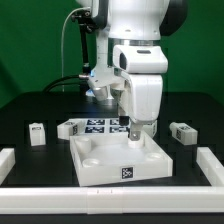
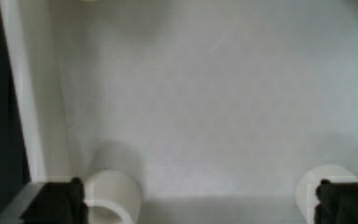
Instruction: Assemble one leg
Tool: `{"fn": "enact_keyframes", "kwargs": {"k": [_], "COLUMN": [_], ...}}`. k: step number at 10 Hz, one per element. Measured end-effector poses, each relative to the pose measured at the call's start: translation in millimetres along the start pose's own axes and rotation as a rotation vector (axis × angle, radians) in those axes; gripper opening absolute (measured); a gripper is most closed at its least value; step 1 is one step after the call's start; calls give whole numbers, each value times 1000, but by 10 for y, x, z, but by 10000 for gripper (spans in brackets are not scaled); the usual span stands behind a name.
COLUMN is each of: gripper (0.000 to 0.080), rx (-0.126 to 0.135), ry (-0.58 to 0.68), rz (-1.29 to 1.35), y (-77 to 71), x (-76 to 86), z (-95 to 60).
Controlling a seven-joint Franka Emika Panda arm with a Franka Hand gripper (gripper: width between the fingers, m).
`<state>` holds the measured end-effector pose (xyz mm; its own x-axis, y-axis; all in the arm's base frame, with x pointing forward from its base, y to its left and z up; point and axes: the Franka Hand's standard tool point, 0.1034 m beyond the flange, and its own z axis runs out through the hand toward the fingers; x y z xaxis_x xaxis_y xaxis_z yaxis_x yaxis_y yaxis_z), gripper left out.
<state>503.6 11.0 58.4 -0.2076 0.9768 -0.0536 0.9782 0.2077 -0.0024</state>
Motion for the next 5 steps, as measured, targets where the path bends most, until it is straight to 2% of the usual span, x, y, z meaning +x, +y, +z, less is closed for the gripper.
{"fn": "enact_keyframes", "kwargs": {"k": [2,5], "gripper": [650,650], "rx": [35,86], "ry": [12,32], "rz": [-20,-25], "y": [-309,-677], "x": [-30,-72], "z": [116,299]}}
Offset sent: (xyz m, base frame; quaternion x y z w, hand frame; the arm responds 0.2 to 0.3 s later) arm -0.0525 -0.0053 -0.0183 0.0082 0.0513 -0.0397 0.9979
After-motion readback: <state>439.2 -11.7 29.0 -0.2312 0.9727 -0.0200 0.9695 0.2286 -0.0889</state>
